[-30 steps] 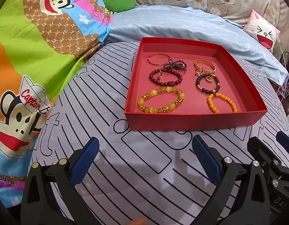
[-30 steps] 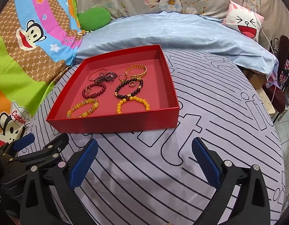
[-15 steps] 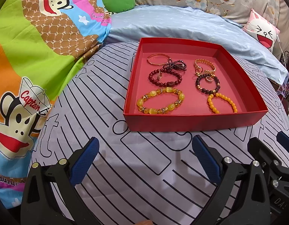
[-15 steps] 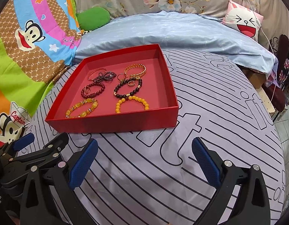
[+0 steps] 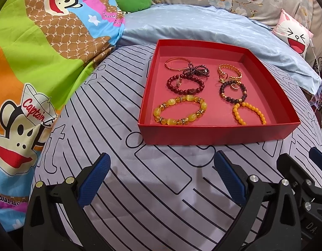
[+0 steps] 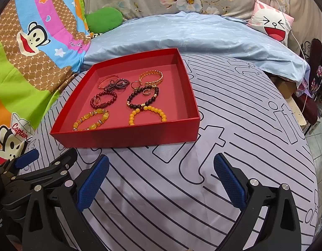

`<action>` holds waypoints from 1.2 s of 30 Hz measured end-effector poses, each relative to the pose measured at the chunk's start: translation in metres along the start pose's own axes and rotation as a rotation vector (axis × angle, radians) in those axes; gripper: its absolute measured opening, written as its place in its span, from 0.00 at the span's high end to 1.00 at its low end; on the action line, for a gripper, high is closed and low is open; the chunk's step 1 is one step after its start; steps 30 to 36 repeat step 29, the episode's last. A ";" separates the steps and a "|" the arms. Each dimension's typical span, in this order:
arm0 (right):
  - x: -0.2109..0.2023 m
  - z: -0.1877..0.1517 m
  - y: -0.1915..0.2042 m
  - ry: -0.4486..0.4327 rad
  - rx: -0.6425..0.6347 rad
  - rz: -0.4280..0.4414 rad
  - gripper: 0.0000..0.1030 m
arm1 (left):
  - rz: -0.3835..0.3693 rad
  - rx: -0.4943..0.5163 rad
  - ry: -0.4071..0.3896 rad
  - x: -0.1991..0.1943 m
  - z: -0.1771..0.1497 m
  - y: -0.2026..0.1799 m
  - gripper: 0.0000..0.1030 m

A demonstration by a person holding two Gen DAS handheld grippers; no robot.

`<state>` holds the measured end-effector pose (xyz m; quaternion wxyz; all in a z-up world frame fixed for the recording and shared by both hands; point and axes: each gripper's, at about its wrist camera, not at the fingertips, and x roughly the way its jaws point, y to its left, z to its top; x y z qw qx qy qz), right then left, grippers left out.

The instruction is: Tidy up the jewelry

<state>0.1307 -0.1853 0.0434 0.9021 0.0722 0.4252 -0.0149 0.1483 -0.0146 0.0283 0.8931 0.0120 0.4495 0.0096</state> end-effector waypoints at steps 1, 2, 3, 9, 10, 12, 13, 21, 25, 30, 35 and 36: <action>0.000 -0.001 0.000 0.001 0.000 0.000 0.06 | 0.000 -0.001 0.002 0.000 0.000 0.000 0.08; 0.001 -0.001 0.001 0.002 0.001 0.000 0.06 | -0.001 -0.002 0.003 0.000 0.000 0.000 0.08; 0.001 -0.001 0.001 0.002 0.001 0.000 0.06 | 0.001 -0.002 0.004 0.000 0.000 0.000 0.08; 0.000 -0.001 0.001 0.001 0.001 0.001 0.06 | 0.003 -0.003 0.003 0.000 0.000 0.000 0.08; 0.001 -0.001 0.001 0.000 0.000 0.001 0.06 | 0.003 -0.003 0.003 0.000 0.000 0.001 0.08; 0.000 -0.001 0.001 0.001 0.001 0.000 0.06 | 0.005 -0.003 0.002 0.000 0.000 0.001 0.08; 0.001 -0.001 0.001 0.001 0.002 0.001 0.06 | 0.005 -0.003 0.001 0.000 0.000 0.001 0.08; 0.000 -0.002 0.001 0.001 0.003 0.001 0.06 | 0.009 -0.006 -0.003 -0.003 0.000 0.001 0.08; 0.000 -0.002 0.002 -0.001 0.005 0.002 0.06 | 0.012 -0.009 -0.011 -0.004 0.000 0.001 0.08; -0.001 -0.001 0.002 -0.001 0.007 0.002 0.06 | 0.008 -0.010 -0.013 -0.005 0.001 0.001 0.08; -0.001 -0.001 0.002 -0.001 0.007 0.002 0.06 | 0.008 -0.010 -0.013 -0.005 0.001 0.001 0.08; -0.001 -0.001 0.002 -0.001 0.007 0.002 0.06 | 0.008 -0.010 -0.013 -0.005 0.001 0.001 0.08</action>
